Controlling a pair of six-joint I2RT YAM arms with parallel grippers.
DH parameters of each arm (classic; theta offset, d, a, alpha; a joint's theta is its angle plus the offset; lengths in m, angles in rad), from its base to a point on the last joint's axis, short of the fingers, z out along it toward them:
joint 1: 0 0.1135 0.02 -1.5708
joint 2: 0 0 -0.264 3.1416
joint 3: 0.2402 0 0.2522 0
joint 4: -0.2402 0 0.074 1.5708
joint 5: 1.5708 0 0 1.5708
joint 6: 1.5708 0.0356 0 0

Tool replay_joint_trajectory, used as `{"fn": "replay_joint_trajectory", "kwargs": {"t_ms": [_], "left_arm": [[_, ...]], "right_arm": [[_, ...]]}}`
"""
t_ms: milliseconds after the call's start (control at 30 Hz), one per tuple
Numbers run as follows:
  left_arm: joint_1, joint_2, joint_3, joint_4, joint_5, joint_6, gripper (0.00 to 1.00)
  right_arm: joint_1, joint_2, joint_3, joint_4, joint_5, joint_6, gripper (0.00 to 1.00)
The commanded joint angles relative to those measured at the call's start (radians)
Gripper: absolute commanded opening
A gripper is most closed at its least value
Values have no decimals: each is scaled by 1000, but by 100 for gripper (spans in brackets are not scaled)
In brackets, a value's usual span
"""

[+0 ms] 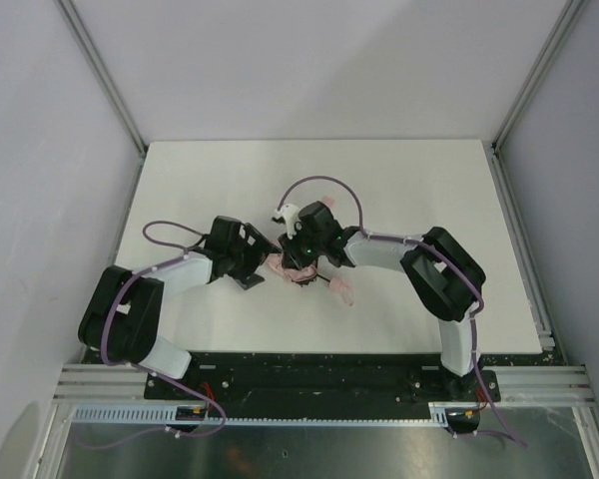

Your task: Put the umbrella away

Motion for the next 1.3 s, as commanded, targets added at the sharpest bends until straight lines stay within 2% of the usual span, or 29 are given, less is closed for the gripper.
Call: {"fn": "replay_joint_trajectory", "kwargs": {"t_ms": [0, 200, 300, 333, 600, 667, 767, 967, 1067, 1267], "left_arm": [[-16, 0, 24, -56, 41, 53, 99], [-61, 123, 42, -55, 17, 44, 99], [-69, 179, 44, -55, -3, 43, 93], [-70, 187, 44, -53, -11, 45, 89], [-78, 201, 24, -50, -66, 48, 33], [-80, 205, 24, -51, -65, 50, 21], [-82, 200, 22, -51, -67, 48, 9], [-88, 197, 19, -52, -60, 40, 2], [-88, 196, 17, -54, -53, 39, 0], [-88, 190, 17, -54, -40, 35, 0]], "right_arm": [[-51, 138, -79, -216, -309, 106, 0], [-114, 182, -77, -170, -476, 169, 0], [-140, 210, -71, -165, -540, 180, 0], [-147, 217, -69, -164, -558, 184, 0], [-169, 227, -14, -173, -672, 217, 0], [-171, 214, 24, -206, -657, 225, 6], [-172, 167, 73, -252, -585, 235, 26], [-154, 25, 147, -353, -337, 203, 66], [-99, -57, 145, -379, -173, 158, 75], [76, -131, 80, -323, 203, 85, 80]]}}
